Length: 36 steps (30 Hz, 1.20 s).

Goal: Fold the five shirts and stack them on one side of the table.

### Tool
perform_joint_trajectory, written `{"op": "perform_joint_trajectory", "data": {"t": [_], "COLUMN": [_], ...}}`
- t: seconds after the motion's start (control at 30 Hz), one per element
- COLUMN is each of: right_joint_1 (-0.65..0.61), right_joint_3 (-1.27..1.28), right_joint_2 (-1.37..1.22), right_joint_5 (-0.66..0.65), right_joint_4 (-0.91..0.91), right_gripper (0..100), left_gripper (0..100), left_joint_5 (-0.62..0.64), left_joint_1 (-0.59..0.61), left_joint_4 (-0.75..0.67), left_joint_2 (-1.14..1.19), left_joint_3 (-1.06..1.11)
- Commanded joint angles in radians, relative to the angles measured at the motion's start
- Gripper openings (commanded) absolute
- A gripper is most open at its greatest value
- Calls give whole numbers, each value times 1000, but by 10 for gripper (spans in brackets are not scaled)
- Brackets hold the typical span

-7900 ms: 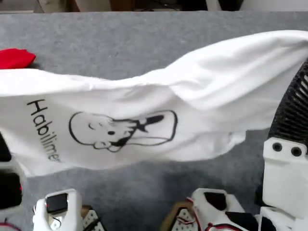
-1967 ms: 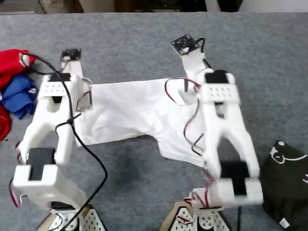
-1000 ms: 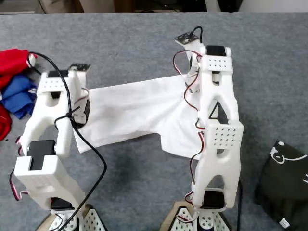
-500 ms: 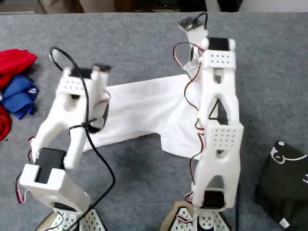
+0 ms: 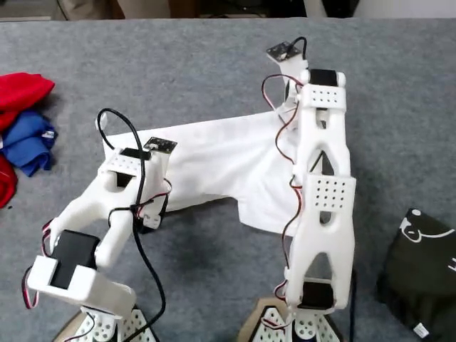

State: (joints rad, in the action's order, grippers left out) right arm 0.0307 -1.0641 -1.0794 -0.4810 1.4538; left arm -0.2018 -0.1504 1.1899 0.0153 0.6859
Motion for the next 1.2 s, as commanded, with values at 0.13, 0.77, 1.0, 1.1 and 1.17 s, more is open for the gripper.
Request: {"op": "perform_joint_trajectory", "data": {"t": [0.13,0.77,1.0,1.1,1.17], "right_joint_1": [15,24,25,27,30], "right_joint_3": [-320,-440,-441,-441,-441], "right_joint_2": [1,-196,-243,-248,-248], "right_joint_5": [-5,-107,-138,-146,-146], "right_joint_4": [216,215,178,178,178], "right_gripper": [6,6,6,6,6], "left_gripper": [19,19,19,19,19], "left_joint_5": [29,115,127,129,126], "left_joint_1": [51,97,63,57,60], "left_joint_4": [101,-233,-153,-155,-158], "left_joint_2": [-236,-165,-108,-159,-208], "left_joint_3": [-135,17,94,150,178]}}
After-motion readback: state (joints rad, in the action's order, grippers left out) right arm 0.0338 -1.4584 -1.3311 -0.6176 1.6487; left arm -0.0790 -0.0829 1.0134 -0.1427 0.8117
